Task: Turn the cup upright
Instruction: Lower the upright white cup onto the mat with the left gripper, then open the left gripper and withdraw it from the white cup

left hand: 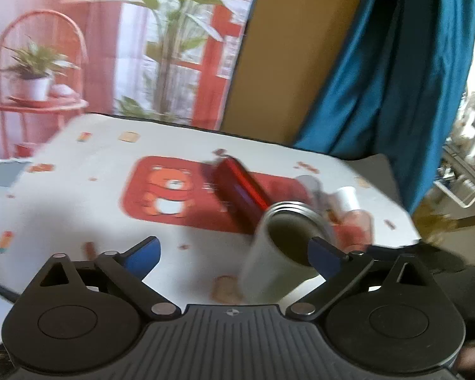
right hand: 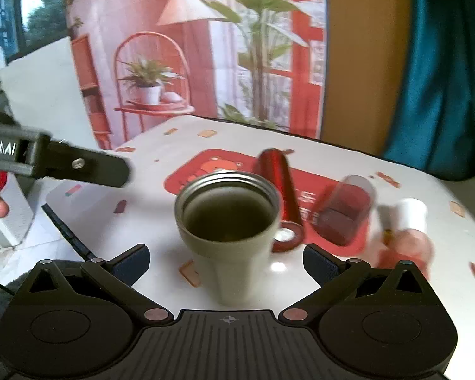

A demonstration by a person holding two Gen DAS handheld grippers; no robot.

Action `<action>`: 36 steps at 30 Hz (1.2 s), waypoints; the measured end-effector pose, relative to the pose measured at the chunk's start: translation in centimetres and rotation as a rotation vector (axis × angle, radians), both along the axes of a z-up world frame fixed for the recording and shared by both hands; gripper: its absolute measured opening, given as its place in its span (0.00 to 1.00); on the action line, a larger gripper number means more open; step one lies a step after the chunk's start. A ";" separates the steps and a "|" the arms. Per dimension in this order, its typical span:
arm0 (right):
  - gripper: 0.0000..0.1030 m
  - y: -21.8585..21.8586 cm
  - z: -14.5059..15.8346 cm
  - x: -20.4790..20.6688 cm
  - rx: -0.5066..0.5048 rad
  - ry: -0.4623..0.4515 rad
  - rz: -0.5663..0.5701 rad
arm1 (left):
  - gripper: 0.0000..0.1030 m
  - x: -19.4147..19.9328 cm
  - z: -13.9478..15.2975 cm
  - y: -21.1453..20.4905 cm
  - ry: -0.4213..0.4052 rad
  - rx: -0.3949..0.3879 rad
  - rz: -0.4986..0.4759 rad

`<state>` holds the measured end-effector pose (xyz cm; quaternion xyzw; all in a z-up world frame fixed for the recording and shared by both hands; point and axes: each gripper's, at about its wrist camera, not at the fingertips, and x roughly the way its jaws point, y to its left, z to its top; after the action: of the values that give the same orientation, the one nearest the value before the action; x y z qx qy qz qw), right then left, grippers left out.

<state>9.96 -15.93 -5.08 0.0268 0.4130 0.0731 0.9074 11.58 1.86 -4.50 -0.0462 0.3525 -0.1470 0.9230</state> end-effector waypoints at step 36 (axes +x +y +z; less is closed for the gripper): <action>1.00 0.6 6.4 -10.9 -0.104 -0.058 -0.243 | 1.00 -10.3 3.4 1.8 -0.126 0.244 0.232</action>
<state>-0.92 -15.31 1.34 0.0274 0.3837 -0.0579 0.9212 1.28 3.71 -1.13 0.0350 0.3013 0.0016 0.9529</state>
